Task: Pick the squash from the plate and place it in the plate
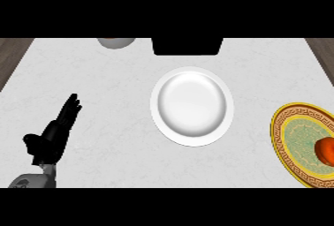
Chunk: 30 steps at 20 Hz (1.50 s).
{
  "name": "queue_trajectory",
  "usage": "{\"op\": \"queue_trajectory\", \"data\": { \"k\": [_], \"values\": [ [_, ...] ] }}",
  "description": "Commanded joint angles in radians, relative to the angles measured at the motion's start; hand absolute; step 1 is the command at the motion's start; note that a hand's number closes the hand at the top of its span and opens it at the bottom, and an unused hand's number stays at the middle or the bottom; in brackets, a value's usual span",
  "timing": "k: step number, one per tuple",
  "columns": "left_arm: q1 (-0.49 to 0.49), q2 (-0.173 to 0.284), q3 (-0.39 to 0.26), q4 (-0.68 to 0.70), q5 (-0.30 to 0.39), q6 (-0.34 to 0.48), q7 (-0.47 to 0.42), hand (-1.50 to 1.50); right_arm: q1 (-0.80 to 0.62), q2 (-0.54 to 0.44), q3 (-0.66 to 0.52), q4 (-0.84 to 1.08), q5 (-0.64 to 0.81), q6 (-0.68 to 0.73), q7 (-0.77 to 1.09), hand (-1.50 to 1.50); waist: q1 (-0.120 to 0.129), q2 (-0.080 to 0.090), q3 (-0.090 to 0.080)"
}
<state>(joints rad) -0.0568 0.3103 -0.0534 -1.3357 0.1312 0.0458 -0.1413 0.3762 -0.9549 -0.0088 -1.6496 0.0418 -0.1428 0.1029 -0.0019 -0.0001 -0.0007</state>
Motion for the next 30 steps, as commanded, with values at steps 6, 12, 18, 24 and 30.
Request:
{"op": "queue_trajectory", "data": {
  "k": [6,12,18,24,30],
  "values": [
    [-0.003,-0.027,0.025,0.024,-0.028,-0.015,-0.016,0.0,-0.064,0.02,0.003,0.051,0.143,0.127,0.132,-1.5,-0.002,0.0,0.0],
    [0.047,0.007,0.056,-0.048,-0.01,-0.091,0.014,0.0,-0.198,0.157,0.054,0.137,0.253,0.158,0.17,-1.5,0.006,0.0,0.001],
    [0.029,-0.036,0.066,-0.017,-0.056,-0.077,0.013,0.0,-0.267,0.211,0.011,0.321,0.377,0.187,0.077,-1.5,0.003,0.0,0.001],
    [0.004,-0.095,0.05,0.0,-0.112,-0.043,0.006,0.0,-0.38,0.239,-0.044,0.51,0.447,0.224,0.008,-1.5,0.004,0.0,0.001],
    [0.016,-0.074,0.088,0.011,-0.1,-0.085,-0.029,0.0,-0.396,0.304,-0.012,0.579,0.487,0.225,-0.145,1.5,0.004,0.0,0.001]
  ]
}}
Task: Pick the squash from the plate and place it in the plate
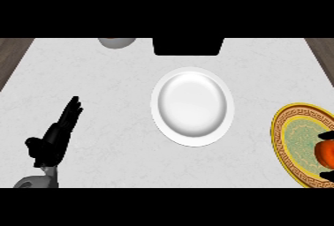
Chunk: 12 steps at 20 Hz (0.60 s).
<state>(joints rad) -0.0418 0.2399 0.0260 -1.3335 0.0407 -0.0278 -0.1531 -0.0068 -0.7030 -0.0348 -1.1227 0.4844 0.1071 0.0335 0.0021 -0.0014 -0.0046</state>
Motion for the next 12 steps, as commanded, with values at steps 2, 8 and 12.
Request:
{"op": "queue_trajectory", "data": {
  "k": [2,8,12],
  "values": [
    [-0.028,0.014,0.039,0.036,0.004,-0.038,-0.003,0.0,-0.016,0.055,0.001,0.063,0.067,-0.019,-0.086,1.5,-0.002,0.002,0.005],
    [-0.009,0.007,0.051,-0.015,0.0,-0.039,0.027,0.0,-0.015,0.067,-0.039,0.011,0.091,-0.039,-0.121,1.5,-0.003,0.001,0.005],
    [0.02,-0.017,0.026,-0.062,-0.022,0.002,0.053,0.0,0.201,0.179,-0.024,-0.257,0.133,-0.203,0.057,1.5,-0.025,-0.006,0.003]
  ]
}}
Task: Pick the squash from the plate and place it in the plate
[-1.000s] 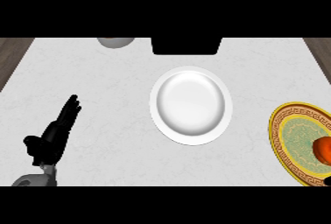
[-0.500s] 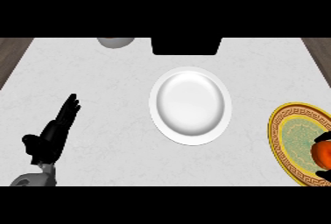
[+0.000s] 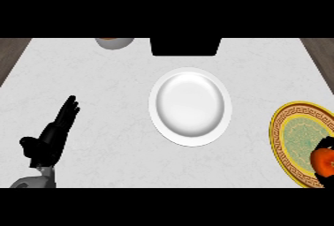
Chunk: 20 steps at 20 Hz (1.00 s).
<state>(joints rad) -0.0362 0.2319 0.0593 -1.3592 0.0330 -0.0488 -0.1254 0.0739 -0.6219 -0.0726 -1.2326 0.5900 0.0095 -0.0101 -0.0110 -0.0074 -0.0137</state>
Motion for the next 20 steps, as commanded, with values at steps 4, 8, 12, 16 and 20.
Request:
{"op": "queue_trajectory", "data": {
  "k": [4,8,12,16,20],
  "values": [
    [0.003,0.004,0.024,0.033,-0.006,0.013,-0.024,0.0,0.277,0.211,0.059,-0.312,0.141,-0.26,0.235,1.5,-0.034,0.0,0.01],
    [0.009,-0.009,0.01,-0.002,-0.013,0.019,-0.024,0.0,0.397,0.254,0.117,-0.641,0.221,-0.282,0.344,1.5,-0.025,-0.001,0.01],
    [-0.009,0.009,0.029,0.036,0.007,-0.015,0.0,0.0,0.544,0.253,0.149,-0.867,0.312,-0.278,0.381,1.5,-0.013,0.004,0.012],
    [-0.037,0.026,0.039,0.023,0.007,-0.019,0.028,0.0,0.625,0.282,0.217,-1.107,0.406,-0.237,0.455,1.5,-0.011,0.005,0.011],
    [0.009,-0.018,0.0,-0.031,-0.018,0.007,0.027,0.0,0.554,0.326,0.223,-1.155,0.488,-0.297,0.449,1.5,0.004,0.004,0.013]
  ]
}}
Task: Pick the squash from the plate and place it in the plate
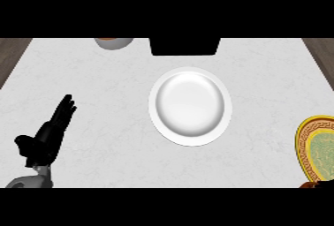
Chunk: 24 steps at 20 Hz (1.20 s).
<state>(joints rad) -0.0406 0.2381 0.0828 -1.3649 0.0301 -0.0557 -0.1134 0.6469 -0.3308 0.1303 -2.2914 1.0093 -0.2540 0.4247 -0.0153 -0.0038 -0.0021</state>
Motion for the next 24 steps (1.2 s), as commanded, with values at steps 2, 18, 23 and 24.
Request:
{"op": "queue_trajectory", "data": {
  "k": [2,18,23,24],
  "values": [
    [-0.004,0.005,-0.002,-0.013,0.002,-0.013,0.029,0.0,0.001,0.053,0.092,-0.237,0.185,0.024,0.087,1.5,0.007,0.001,0.0],
    [0.01,-0.02,-0.012,-0.068,-0.015,-0.016,0.049,0.0,-0.761,0.206,0.205,0.106,0.195,0.402,0.36,1.5,0.031,0.004,0.002],
    [-0.013,-0.03,-0.001,0.024,-0.023,-0.028,-0.024,0.0,-1.018,0.326,0.168,0.352,0.195,0.404,0.4,1.5,0.029,0.006,0.002],
    [-0.064,0.007,0.027,0.042,-0.006,-0.051,0.014,0.0,-1.029,0.327,0.204,0.378,0.201,0.362,0.415,1.5,0.026,0.006,0.002]
  ]
}}
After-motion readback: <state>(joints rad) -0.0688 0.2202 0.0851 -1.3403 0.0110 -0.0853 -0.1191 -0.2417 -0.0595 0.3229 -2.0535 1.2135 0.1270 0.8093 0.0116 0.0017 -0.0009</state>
